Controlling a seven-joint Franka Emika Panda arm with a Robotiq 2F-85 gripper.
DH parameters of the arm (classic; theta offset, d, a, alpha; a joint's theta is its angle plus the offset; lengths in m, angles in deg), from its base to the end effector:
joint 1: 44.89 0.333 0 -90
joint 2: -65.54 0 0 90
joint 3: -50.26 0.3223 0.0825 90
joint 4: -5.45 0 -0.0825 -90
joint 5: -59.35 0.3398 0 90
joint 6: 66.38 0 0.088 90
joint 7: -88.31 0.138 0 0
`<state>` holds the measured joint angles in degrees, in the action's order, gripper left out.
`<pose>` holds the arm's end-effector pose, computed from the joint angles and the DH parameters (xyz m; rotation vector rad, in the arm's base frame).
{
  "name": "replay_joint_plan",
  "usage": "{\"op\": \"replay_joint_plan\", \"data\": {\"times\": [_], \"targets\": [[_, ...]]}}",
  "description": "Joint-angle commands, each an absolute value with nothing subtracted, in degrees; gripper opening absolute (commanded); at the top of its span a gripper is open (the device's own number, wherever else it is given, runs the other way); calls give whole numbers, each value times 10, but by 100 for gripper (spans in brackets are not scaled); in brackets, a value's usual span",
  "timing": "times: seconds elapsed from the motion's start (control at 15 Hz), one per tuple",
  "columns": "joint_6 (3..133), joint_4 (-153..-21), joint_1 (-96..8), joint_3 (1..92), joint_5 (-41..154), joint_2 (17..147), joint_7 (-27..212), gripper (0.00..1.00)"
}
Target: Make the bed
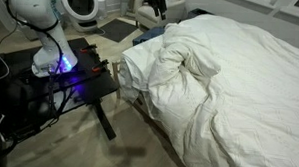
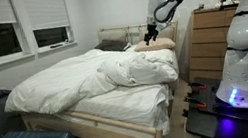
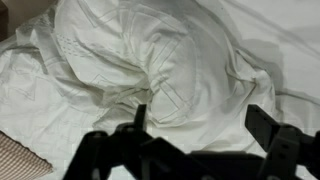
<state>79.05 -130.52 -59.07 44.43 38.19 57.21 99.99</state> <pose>0.4507 -0.1671 0.4171 2.8226 -0.4003 0.4174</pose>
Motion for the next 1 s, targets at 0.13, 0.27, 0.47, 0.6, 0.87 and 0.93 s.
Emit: {"op": "replay_joint_plan", "data": {"times": [0.13,0.27,0.47,0.6,0.87,0.93], "targets": [[859,-1272,-602,412,357,634,1039,100],[879,-1263,-604,399,359,656,1037,100],[905,-1246,-603,376,361,694,1043,100],[913,-1232,-598,364,374,719,1033,100],[916,-1204,-588,364,427,771,1004,100],[916,-1197,-585,366,441,784,996,100]]}}
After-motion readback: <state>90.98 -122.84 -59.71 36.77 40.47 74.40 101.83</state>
